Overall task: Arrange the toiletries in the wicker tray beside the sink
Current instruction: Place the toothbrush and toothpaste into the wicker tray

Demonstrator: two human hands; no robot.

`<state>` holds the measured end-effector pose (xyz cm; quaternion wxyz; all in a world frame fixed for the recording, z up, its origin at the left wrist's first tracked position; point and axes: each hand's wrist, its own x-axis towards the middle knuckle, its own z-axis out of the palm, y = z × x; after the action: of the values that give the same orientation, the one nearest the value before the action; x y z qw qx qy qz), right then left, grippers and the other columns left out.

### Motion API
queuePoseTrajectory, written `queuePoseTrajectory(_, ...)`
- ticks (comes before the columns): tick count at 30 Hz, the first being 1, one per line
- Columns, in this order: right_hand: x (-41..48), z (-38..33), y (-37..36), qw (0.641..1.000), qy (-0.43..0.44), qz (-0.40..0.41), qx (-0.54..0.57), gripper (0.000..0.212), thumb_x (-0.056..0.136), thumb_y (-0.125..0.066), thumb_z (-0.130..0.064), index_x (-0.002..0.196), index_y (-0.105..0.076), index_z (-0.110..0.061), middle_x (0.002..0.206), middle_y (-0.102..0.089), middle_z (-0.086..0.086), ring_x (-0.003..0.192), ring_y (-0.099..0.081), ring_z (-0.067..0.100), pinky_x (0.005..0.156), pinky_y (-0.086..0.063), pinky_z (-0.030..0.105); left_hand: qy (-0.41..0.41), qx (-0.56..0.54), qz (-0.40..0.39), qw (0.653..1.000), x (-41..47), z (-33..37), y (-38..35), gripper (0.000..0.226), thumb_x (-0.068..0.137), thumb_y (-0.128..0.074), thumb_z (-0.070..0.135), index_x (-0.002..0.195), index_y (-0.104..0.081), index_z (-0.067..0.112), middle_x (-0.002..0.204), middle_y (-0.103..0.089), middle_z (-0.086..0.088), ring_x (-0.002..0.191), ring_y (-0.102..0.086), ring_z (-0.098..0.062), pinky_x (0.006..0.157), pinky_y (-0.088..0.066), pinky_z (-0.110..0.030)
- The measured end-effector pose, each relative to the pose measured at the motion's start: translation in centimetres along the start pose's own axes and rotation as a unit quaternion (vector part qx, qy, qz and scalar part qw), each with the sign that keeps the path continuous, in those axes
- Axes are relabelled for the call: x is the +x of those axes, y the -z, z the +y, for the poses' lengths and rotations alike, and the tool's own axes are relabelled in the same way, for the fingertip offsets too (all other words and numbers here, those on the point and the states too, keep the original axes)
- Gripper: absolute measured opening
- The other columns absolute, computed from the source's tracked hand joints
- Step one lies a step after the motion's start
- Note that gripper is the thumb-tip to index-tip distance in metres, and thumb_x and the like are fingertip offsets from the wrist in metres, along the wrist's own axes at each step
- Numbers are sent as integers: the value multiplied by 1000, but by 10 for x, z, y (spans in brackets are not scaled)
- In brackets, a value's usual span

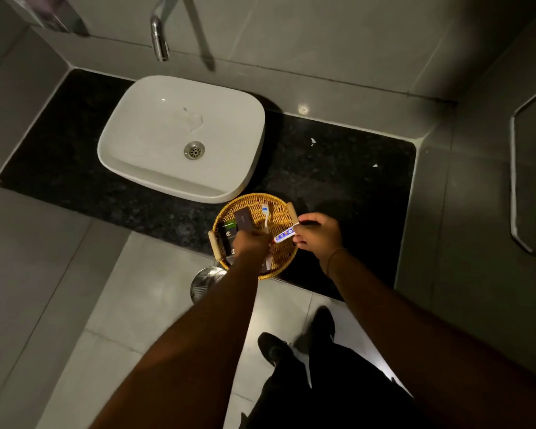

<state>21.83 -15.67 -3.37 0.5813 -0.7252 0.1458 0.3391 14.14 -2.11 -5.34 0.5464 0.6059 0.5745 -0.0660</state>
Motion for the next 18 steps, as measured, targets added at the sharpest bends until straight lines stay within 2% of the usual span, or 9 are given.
queuePoseTrajectory(3,3,9,-13,1000,-8,27,13,20,94,-70,-3,109,-71,-17,90,-77,11,71,-76,20,63,-65,28,10,-19,3,1000,3,-2,3,16,98,-79,7,111,-77,-2,97,-82,-21,88,-83,-34,87,-70,-47)
queuePoseTrajectory(5,3,21,-21,999,-16,49,-6,18,95,-72,-10,113,-74,-12,95,-76,8,81,-77,25,75,-66,36,11,-15,7,1000,8,-4,3,17,98,-80,7,114,-76,1,88,-78,-10,83,-83,-27,73,-71,-36)
queuePoseTrajectory(7,2,36,-27,994,-12,81,-72,18,94,-75,-20,111,-77,-14,102,-74,4,89,-73,21,83,-65,40,5,5,10,1000,13,-5,3,18,97,-80,8,115,-76,5,91,-77,-7,76,-79,-18,60,-65,-25)
queuePoseTrajectory(8,0,43,-30,991,-13,98,-92,17,93,-75,-23,108,-79,-16,103,-75,2,90,-73,20,83,-65,40,-1,15,7,1000,15,-6,2,18,98,-79,8,115,-75,6,99,-80,-10,80,-80,-19,66,-68,-28)
queuePoseTrajectory(9,-2,49,-32,989,-18,113,-97,14,92,-76,-25,104,-79,-19,104,-77,2,91,-74,21,84,-65,42,-12,35,2,999,16,-7,1,18,98,-78,9,116,-75,6,107,-81,-14,88,-82,-23,77,-71,-36)
queuePoseTrajectory(11,-6,58,-35,989,-41,127,-68,5,90,-79,-25,94,-79,-23,102,-80,3,92,-76,25,84,-65,45,-52,104,-5,993,18,-8,0,18,100,-76,12,117,-76,8,117,-80,-15,105,-81,-28,95,-68,-47)
queuePoseTrajectory(12,-8,62,-36,989,-54,126,-46,1,89,-80,-24,89,-79,-24,99,-80,3,90,-77,26,82,-66,46,-75,136,-7,988,18,-8,0,18,100,-76,13,118,-77,10,118,-80,-13,108,-80,-28,99,-67,-48)
queuePoseTrajectory(15,-11,67,-42,990,-64,127,-11,15,88,-81,-26,75,-75,-30,84,-80,-3,79,-79,21,71,-66,37,-125,178,-5,976,20,-8,2,20,100,-76,15,121,-77,13,122,-80,-11,112,-79,-28,101,-65,-48)
queuePoseTrajectory(18,-10,68,-53,991,-43,123,-2,9,90,-79,-27,81,-78,-27,88,-81,0,78,-78,17,59,-57,24,-156,204,-3,966,21,-8,3,23,101,-75,15,124,-77,14,126,-79,-10,116,-77,-27,104,-64,-48)
